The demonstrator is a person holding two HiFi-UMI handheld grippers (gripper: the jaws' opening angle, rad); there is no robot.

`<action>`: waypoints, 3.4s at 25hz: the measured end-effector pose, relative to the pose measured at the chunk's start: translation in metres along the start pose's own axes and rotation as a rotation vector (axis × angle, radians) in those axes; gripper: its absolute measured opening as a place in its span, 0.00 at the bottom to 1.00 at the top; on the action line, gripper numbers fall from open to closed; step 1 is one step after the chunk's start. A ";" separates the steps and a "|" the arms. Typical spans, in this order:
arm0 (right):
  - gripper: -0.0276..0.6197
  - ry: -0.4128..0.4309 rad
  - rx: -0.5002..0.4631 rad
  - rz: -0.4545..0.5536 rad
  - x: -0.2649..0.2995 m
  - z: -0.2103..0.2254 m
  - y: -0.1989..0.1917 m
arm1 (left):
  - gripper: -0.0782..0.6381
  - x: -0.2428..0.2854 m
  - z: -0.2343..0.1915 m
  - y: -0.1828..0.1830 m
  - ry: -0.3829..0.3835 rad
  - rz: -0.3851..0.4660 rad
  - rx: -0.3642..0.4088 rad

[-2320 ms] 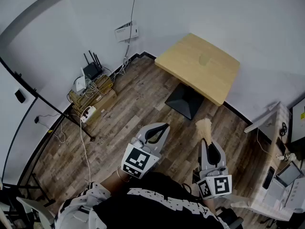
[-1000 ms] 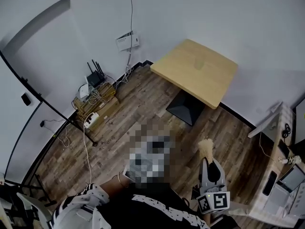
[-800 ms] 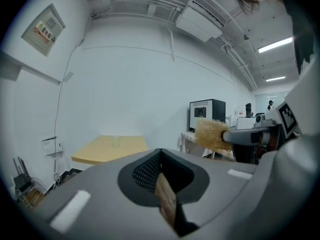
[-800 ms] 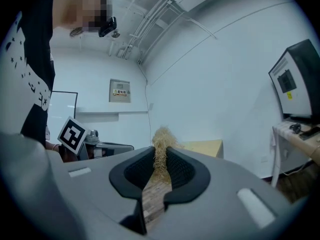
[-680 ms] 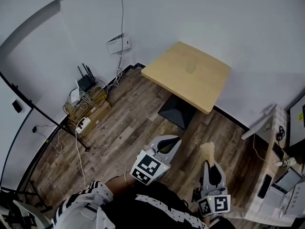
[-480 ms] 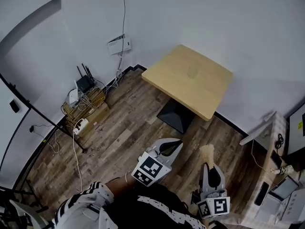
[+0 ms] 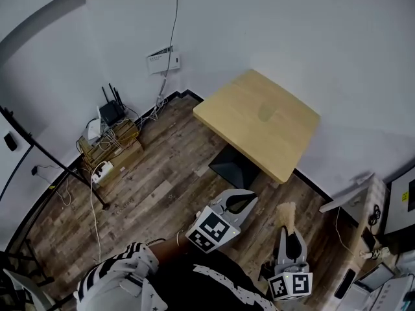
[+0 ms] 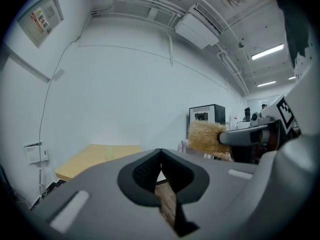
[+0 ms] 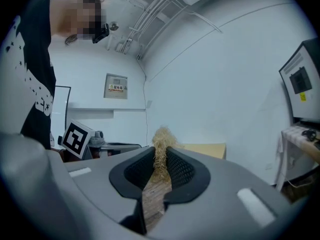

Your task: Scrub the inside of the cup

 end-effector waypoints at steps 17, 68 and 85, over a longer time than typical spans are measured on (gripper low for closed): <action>0.17 -0.167 -0.017 -0.005 0.099 0.007 0.028 | 0.11 0.073 -0.094 -0.003 -0.168 0.037 -0.051; 0.17 0.113 0.014 -0.086 0.350 0.130 0.073 | 0.26 0.206 -0.263 -0.046 0.119 -0.050 -0.099; 0.17 0.179 0.023 -0.154 0.395 0.200 0.087 | 0.40 0.273 -0.285 -0.082 0.197 -0.106 -0.147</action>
Point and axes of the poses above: the fingertips, and each gripper's own axes: x forward along the fingers, z to its right, y out of its top, the point moved 2 cm from there along -x, backward along the fingers, and after that the axes turned 10 degrees about x, right-handed, at the moved point
